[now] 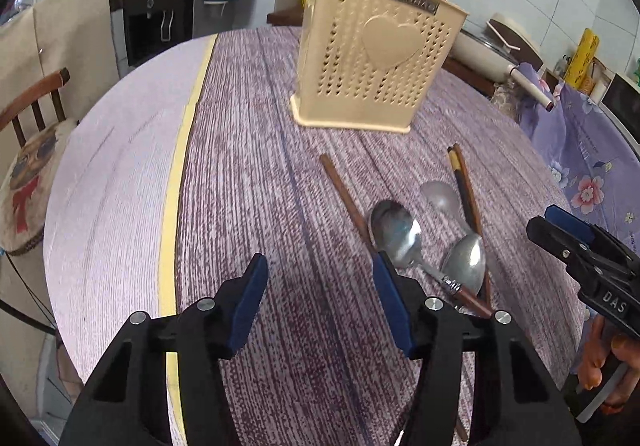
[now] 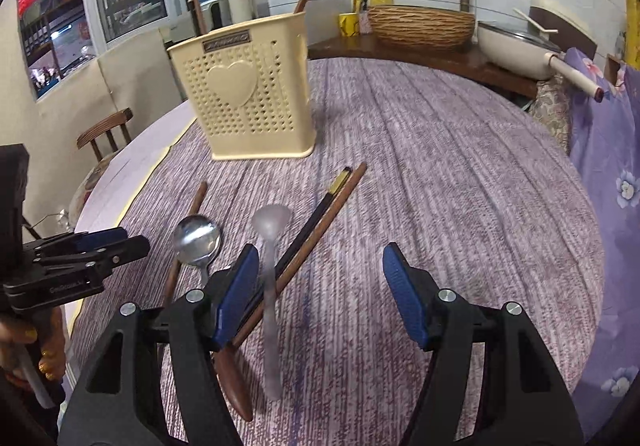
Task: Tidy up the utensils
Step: 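Move both tools back toward the remaining spoons and chopsticks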
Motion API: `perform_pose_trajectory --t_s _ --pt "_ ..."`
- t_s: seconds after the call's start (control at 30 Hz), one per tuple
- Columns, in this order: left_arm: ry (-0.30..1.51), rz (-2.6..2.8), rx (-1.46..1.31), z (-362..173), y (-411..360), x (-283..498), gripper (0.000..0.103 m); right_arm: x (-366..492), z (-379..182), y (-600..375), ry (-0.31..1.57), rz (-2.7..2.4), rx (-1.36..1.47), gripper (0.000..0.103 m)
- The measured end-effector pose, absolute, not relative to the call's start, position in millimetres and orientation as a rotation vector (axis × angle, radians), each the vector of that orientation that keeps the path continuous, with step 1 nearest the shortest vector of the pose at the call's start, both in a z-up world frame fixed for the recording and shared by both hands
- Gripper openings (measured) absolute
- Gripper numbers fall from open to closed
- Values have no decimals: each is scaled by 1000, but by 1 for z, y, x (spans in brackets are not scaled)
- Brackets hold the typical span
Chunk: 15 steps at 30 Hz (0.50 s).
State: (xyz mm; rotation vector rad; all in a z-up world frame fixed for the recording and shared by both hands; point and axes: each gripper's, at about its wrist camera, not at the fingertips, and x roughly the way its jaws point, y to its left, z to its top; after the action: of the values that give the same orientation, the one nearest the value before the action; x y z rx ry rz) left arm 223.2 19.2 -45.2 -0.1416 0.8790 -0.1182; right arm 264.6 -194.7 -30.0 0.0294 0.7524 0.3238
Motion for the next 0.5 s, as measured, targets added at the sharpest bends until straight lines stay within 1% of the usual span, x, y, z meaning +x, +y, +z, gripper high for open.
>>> perform_pose_trajectory --t_s 0.13,0.5 --pt "884 -100 -144 -47 26 221 49 262 -28 -178 752 419 3 65" --pt "868 -54 -190 -43 51 211 49 281 -38 -99 817 680 -201 65"
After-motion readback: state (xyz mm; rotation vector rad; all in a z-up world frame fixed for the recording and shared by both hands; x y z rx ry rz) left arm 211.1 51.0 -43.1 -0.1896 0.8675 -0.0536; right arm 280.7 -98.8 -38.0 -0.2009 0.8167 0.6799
